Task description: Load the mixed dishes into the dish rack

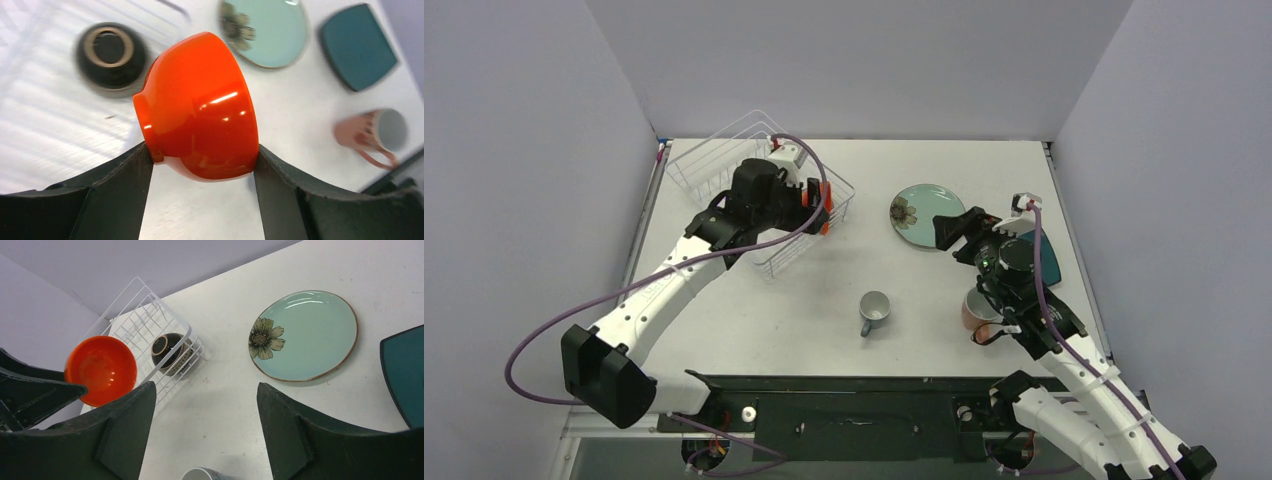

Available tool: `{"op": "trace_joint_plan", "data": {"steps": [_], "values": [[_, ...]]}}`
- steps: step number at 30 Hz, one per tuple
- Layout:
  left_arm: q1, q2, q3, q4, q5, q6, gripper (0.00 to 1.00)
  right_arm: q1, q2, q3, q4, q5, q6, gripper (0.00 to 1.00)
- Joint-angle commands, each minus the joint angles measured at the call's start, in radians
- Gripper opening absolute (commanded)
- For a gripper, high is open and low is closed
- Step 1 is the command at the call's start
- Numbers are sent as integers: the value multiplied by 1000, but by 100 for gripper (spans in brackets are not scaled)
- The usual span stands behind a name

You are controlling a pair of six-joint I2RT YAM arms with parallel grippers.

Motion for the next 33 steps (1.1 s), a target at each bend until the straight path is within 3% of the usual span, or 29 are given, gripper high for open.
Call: {"op": "trace_joint_plan", "data": {"steps": [1,6,15,33], "values": [[8,-65,49,-50,-395,107,0,-2,12,-6,-10,15,4,69],[36,-10,77,-111,-554,141,0,-4,11,-12,-13,8,6,68],[118,130,124,-171,-581,140,0,-13,-14,-28,-18,12,7,68],[82,378,228,-308,-645,132,0,-40,-55,-53,-24,4,-1,68]]}}
